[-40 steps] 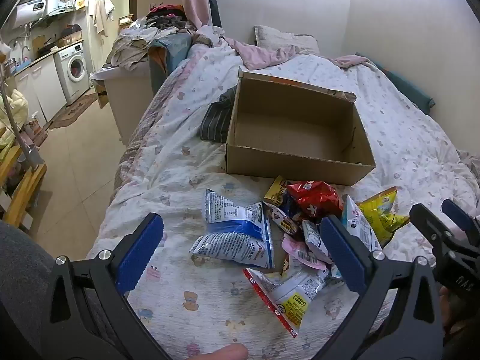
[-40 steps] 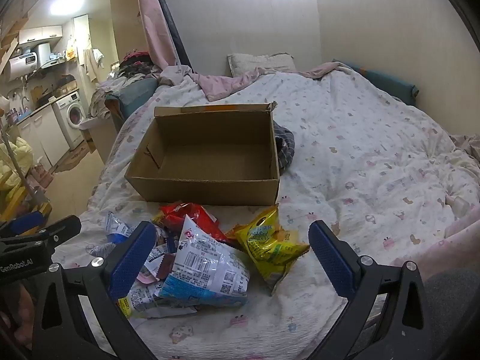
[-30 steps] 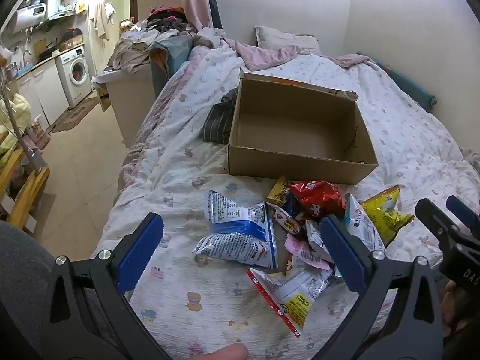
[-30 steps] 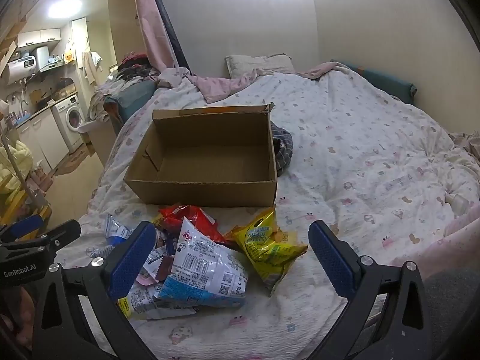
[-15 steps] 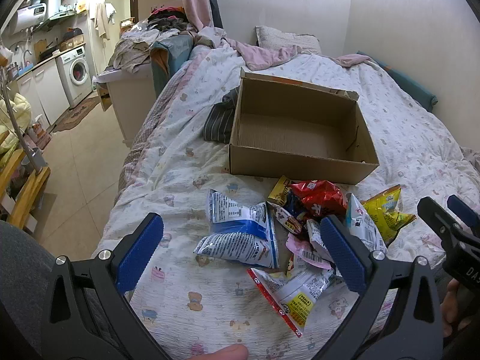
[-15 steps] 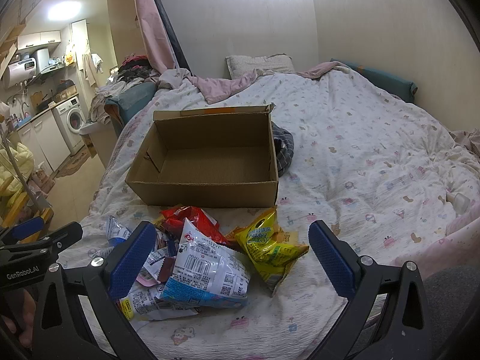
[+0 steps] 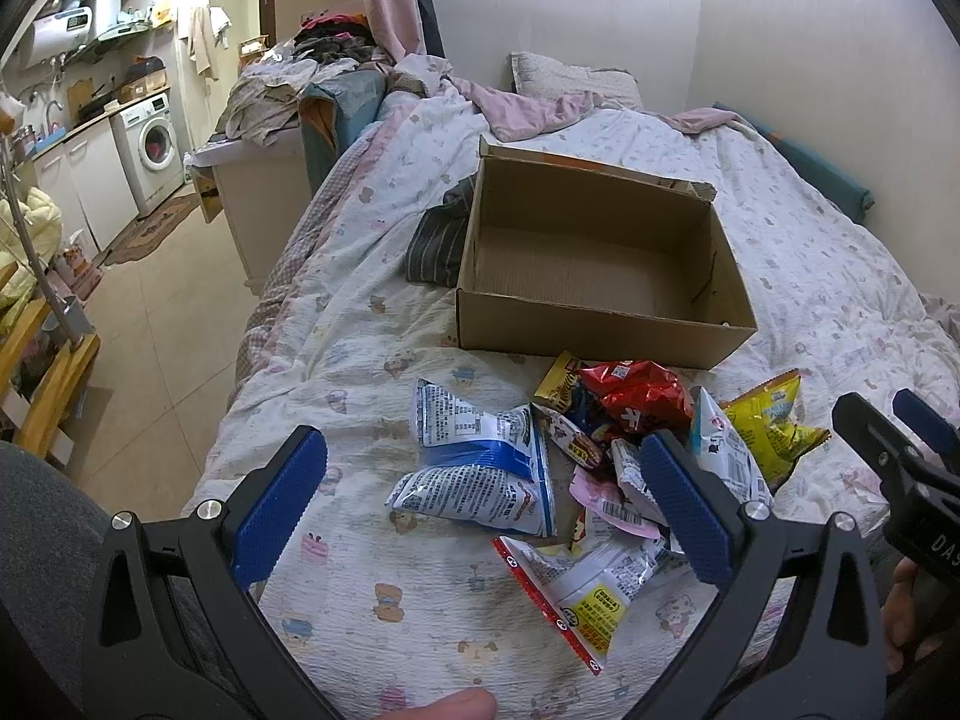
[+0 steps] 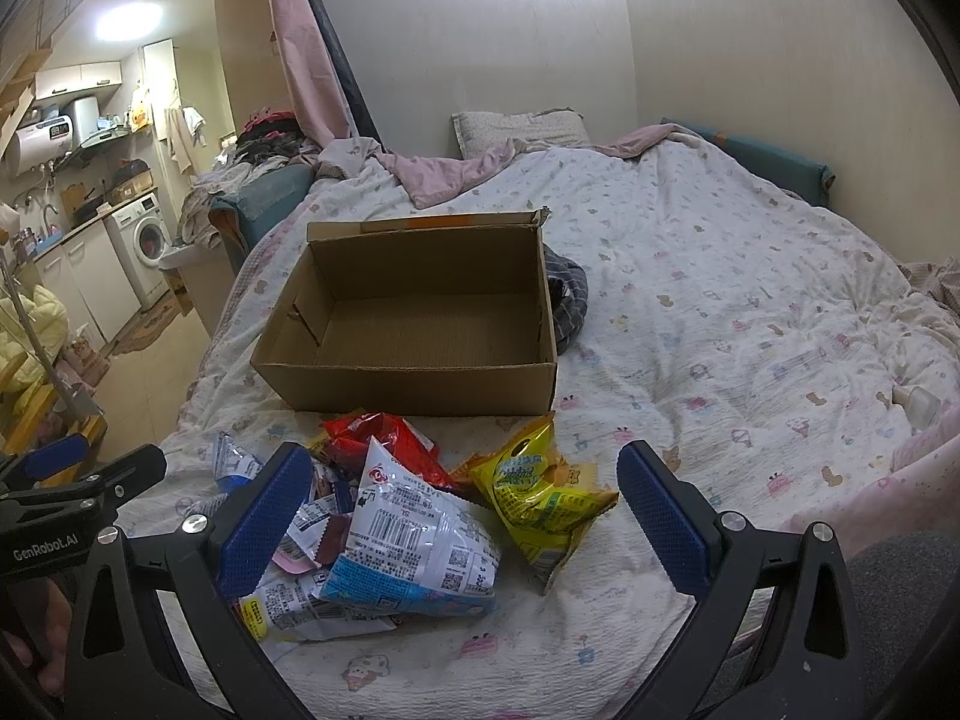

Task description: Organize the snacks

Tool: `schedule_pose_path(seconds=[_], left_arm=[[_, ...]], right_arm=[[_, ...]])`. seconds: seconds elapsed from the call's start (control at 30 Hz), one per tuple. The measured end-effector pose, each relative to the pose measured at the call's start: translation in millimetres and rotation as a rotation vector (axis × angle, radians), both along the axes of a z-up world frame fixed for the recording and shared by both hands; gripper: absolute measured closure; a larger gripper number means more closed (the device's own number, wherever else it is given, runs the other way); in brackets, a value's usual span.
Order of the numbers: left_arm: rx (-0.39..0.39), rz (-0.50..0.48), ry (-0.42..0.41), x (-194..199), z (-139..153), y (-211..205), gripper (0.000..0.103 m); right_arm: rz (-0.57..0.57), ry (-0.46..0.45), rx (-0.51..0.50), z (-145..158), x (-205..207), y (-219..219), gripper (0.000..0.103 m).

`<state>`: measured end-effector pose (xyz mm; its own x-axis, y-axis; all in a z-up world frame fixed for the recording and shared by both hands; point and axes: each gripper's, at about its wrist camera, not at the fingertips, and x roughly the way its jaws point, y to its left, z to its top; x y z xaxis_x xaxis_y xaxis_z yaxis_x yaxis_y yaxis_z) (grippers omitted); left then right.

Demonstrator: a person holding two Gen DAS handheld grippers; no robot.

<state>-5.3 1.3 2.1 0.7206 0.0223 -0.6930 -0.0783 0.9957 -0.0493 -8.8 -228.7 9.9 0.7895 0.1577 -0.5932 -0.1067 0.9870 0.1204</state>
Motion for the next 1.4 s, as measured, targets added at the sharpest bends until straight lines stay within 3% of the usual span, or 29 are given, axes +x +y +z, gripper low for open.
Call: schedule_pose_path(seconds=[1.4], left_arm=[[-0.004, 0.004, 0.004, 1.5, -1.4, -1.2, 0.0]], right_arm=[[-0.003, 0.003, -0.004, -1.6, 0.6, 1.6, 0.0]])
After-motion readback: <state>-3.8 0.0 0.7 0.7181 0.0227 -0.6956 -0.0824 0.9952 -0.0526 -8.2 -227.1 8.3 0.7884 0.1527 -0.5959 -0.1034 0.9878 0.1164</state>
